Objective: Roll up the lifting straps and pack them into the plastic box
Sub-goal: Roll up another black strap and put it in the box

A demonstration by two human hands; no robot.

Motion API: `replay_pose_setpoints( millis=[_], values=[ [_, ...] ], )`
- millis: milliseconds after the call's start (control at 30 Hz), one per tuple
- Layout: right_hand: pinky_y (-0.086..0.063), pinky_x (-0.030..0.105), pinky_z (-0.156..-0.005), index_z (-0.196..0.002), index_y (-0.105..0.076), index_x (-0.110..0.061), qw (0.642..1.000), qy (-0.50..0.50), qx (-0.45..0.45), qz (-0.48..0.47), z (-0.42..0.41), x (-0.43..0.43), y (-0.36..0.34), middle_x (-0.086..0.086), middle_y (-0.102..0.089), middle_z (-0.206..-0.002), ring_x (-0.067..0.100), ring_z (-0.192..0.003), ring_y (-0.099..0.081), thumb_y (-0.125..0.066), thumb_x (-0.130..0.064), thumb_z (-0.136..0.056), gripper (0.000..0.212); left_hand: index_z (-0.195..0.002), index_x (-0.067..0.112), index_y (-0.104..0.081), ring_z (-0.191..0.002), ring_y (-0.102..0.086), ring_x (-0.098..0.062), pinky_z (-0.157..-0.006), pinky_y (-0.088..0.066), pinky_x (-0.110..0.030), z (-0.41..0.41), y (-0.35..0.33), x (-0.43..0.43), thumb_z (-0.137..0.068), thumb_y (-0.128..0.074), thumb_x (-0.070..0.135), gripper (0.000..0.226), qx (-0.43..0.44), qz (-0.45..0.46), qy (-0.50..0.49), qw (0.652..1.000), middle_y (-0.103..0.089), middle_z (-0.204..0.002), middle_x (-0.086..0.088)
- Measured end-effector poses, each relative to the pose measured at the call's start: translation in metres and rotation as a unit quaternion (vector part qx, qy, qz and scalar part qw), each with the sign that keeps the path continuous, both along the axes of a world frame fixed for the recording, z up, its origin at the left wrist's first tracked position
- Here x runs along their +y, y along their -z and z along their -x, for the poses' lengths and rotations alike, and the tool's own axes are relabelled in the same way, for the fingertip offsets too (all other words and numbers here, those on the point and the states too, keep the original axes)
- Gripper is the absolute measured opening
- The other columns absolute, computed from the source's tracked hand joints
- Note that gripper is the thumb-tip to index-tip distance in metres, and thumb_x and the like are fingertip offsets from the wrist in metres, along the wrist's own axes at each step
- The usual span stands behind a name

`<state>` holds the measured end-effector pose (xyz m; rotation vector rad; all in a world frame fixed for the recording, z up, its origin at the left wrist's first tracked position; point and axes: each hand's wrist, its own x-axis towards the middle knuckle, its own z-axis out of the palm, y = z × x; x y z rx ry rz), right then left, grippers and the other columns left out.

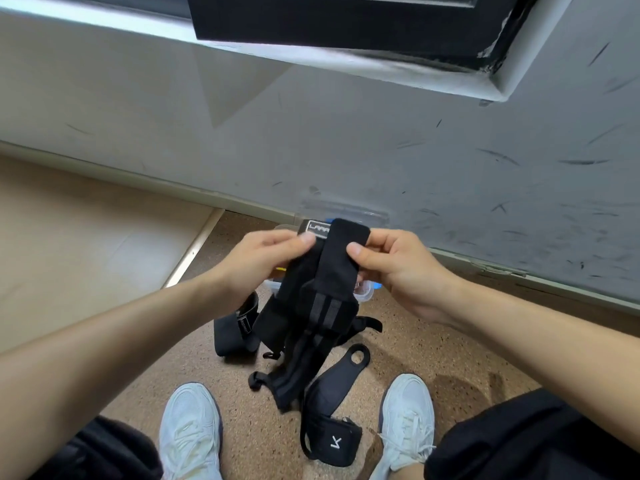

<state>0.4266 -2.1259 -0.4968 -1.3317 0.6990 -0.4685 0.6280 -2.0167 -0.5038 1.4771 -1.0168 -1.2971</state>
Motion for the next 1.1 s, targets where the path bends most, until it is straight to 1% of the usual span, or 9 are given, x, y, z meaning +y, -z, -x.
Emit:
replay_pose_setpoints(
  millis=[133, 233, 333, 500, 667, 767, 867, 967, 1100],
  values=[
    [-0.056, 0.022, -0.064, -0.104, -0.073, -0.005, 0.998, 0.041, -0.018, -0.047, 0.005, -0.010, -0.008, 0.009, -0.076, -0.095, 0.017, -0.079, -0.070, -0.058, -0.007, -0.099, 0.015, -0.118, 0.013, -0.073, -0.101, -0.076, -0.018, -0.080, -0.057, -0.023, 0.003, 0.011, 0.006, -0.101, -0.061, 0.016, 0.021, -0.017, -0.022, 0.047, 0.998, -0.079, -0.108, -0.006],
    [-0.055, 0.019, -0.059, -0.098, -0.073, -0.007, 0.997, 0.065, 0.007, -0.045, 0.008, -0.014, -0.009, 0.005, -0.075, -0.085, 0.013, -0.068, -0.067, -0.061, -0.010, -0.099, 0.012, -0.119, 0.009, -0.068, -0.097, -0.077, -0.024, -0.083, -0.059, -0.028, 0.001, 0.015, 0.002, -0.100, -0.062, 0.009, 0.020, -0.020, 0.012, 0.016, 1.000, -0.079, -0.104, -0.013],
    [-0.053, 0.017, -0.053, -0.089, -0.070, -0.006, 0.993, 0.107, 0.037, -0.025, 0.012, -0.019, -0.005, 0.003, -0.070, -0.071, 0.011, -0.057, -0.062, -0.063, -0.009, -0.098, 0.012, -0.112, 0.002, -0.065, -0.082, -0.076, -0.020, -0.072, -0.057, -0.023, -0.004, 0.016, 0.001, -0.098, -0.063, 0.006, 0.014, -0.027, 0.019, -0.048, 0.998, -0.079, -0.094, -0.017],
    [-0.048, 0.019, -0.046, -0.092, -0.065, 0.004, 0.982, 0.152, 0.109, 0.019, 0.024, -0.034, -0.003, 0.010, -0.065, -0.072, 0.013, -0.056, -0.058, -0.066, -0.010, -0.097, 0.015, -0.110, 0.002, -0.068, -0.075, -0.074, -0.013, -0.062, -0.055, -0.020, -0.024, 0.017, 0.005, -0.100, -0.062, 0.007, 0.013, -0.054, -0.006, -0.129, 0.990, -0.079, -0.093, -0.015],
    [-0.055, 0.021, -0.052, -0.076, -0.061, -0.001, 0.972, 0.191, 0.125, 0.045, 0.027, -0.044, -0.004, 0.007, -0.064, -0.066, 0.016, -0.056, -0.060, -0.068, -0.009, -0.095, 0.022, -0.102, 0.004, -0.071, -0.054, -0.066, -0.004, -0.046, -0.048, -0.016, -0.033, 0.006, 0.005, -0.100, -0.063, 0.009, 0.010, -0.084, -0.050, -0.091, 0.991, -0.073, -0.068, 0.002],
    [-0.059, 0.021, -0.058, -0.076, -0.067, -0.002, 0.981, 0.165, 0.090, 0.040, 0.021, -0.032, -0.005, 0.004, -0.070, -0.065, 0.014, -0.057, -0.066, -0.067, -0.007, -0.096, 0.021, -0.107, 0.003, -0.073, -0.066, -0.070, -0.012, -0.052, -0.051, -0.017, -0.027, 0.001, 0.005, -0.101, -0.061, 0.013, 0.016, -0.042, -0.072, -0.024, 0.996, -0.076, -0.083, -0.009],
    [-0.061, 0.023, -0.064, -0.088, -0.074, -0.003, 0.987, 0.148, 0.049, 0.037, 0.017, -0.019, -0.002, 0.004, -0.075, -0.072, 0.013, -0.064, -0.070, -0.066, -0.005, -0.096, 0.012, -0.112, 0.007, -0.074, -0.082, -0.071, -0.020, -0.063, -0.055, -0.022, -0.020, 0.003, 0.005, -0.102, -0.059, 0.015, 0.020, -0.015, -0.079, 0.009, 0.997, -0.076, -0.099, -0.018],
    [-0.064, 0.030, -0.076, -0.101, -0.076, -0.001, 0.990, 0.138, 0.017, 0.035, 0.016, -0.009, 0.002, 0.011, -0.078, -0.088, 0.018, -0.075, -0.072, -0.066, -0.004, -0.095, 0.012, -0.112, 0.013, -0.075, -0.085, -0.070, -0.015, -0.069, -0.054, -0.022, -0.017, 0.004, 0.006, -0.103, -0.056, 0.018, 0.021, -0.003, -0.076, 0.030, 0.997, -0.077, -0.100, -0.009],
    [-0.063, 0.033, -0.080, -0.104, -0.075, -0.003, 0.993, 0.118, -0.017, -0.002, 0.013, -0.003, 0.003, 0.020, -0.076, -0.096, 0.024, -0.083, -0.073, -0.064, -0.004, -0.094, 0.014, -0.115, 0.017, -0.074, -0.088, -0.068, -0.014, -0.081, -0.049, -0.028, -0.015, 0.005, 0.008, -0.104, -0.054, 0.020, 0.022, -0.002, -0.081, 0.059, 0.995, -0.076, -0.102, -0.005]
  ],
)
